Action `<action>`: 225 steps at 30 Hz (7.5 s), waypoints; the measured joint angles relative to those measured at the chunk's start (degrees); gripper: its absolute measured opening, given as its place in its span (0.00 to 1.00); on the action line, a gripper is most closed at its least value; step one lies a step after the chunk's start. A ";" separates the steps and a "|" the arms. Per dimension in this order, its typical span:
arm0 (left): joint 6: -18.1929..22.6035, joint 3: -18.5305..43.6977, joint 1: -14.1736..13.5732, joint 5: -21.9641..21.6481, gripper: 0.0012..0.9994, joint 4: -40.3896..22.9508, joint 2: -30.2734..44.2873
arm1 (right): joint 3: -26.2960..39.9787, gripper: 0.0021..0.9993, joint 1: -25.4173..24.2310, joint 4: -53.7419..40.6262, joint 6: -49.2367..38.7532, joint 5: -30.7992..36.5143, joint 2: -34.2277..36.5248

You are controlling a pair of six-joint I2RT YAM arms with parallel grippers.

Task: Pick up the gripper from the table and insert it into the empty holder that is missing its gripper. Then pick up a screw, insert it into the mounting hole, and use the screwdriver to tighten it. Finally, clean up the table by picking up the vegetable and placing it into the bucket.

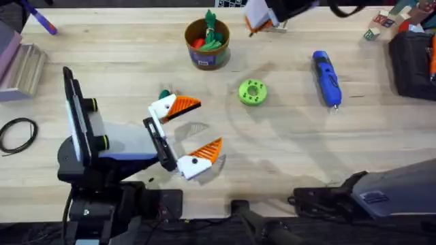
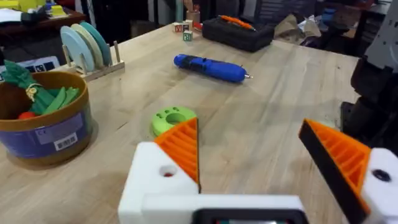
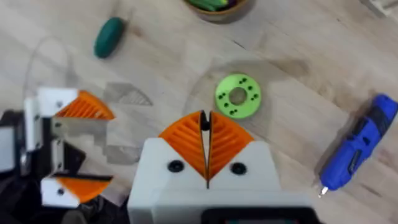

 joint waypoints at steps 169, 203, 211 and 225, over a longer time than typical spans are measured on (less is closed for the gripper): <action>0.00 0.00 0.00 0.00 0.99 0.00 0.01 | 10.93 0.00 25.72 -0.06 -46.53 -2.10 19.30; 0.00 0.00 0.00 0.01 0.99 0.00 0.00 | 10.93 0.00 25.72 -0.94 -46.53 -2.58 19.87; 0.00 0.00 0.00 0.00 0.99 0.00 0.00 | 10.93 0.00 25.72 -0.94 -46.53 -2.58 19.87; 0.00 0.00 0.00 0.00 0.99 0.00 0.00 | 10.93 0.00 25.72 0.33 -46.53 -2.59 20.22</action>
